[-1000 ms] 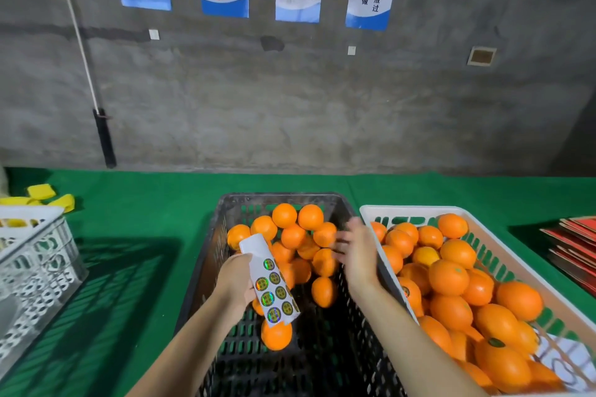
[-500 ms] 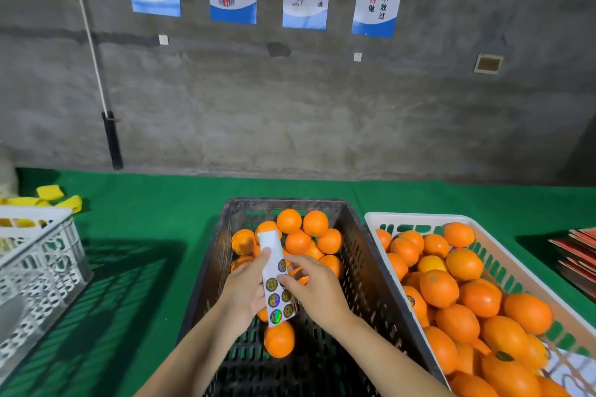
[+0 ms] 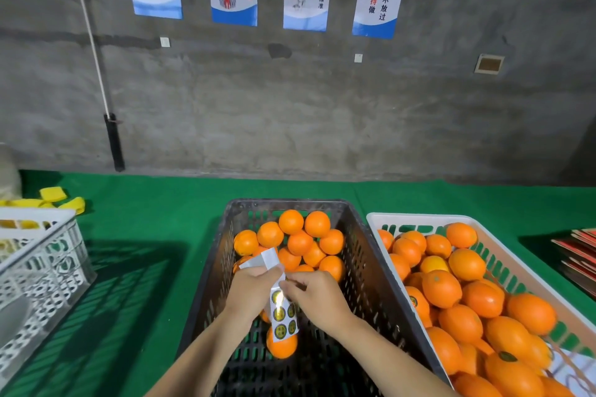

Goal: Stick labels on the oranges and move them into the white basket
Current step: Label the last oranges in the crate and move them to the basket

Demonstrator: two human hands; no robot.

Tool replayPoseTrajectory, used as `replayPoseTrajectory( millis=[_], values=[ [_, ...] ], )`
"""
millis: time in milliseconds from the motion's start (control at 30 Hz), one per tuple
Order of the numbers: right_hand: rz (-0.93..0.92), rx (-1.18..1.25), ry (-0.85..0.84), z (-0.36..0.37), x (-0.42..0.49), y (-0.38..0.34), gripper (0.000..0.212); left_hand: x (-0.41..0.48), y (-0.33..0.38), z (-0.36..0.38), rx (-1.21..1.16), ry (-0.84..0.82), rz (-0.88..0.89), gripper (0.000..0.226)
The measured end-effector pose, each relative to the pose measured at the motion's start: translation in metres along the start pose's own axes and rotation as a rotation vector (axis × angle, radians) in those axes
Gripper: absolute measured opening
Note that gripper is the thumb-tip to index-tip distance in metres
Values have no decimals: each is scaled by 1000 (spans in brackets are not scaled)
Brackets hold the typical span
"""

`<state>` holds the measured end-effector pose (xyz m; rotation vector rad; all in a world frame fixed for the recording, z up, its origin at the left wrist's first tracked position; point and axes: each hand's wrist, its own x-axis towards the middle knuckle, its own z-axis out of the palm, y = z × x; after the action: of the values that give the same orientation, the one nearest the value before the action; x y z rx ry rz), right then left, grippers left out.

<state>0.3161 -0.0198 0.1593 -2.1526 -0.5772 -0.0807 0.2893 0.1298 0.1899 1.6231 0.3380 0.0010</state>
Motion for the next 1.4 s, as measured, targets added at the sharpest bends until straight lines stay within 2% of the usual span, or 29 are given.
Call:
replayPoseTrajectory(
  millis=[100, 233, 300, 600, 700, 867, 1067, 1167, 1400],
  values=[
    [17, 38, -33, 0, 1, 1, 48, 0, -1, 0, 107, 20, 55, 30],
    [40, 25, -81, 0, 0, 2, 53, 6, -6, -2, 180, -15, 50, 59],
    [43, 21, -92, -1, -2, 2, 53, 6, -6, -1, 245, -38, 57, 63],
    [53, 69, -152, -6, -5, -1, 45, 16, -16, -3, 342, -123, 68, 59],
    [48, 110, -175, -8, -3, -4, 32, 18, -16, -3, 395, -98, 44, 43],
    [61, 120, -207, -9, 0, -5, 37, 16, -18, -5, 459, -95, 76, 57],
    [75, 160, -229, -9, -2, 1, 39, 14, -15, -3, 459, -118, -8, 50],
    [79, 128, -213, -7, -2, 2, 52, 14, -14, -1, 456, -116, -52, 47],
    [126, 193, -234, -5, -1, 5, 45, 12, -11, -2, 526, -121, -53, 44]
  ],
)
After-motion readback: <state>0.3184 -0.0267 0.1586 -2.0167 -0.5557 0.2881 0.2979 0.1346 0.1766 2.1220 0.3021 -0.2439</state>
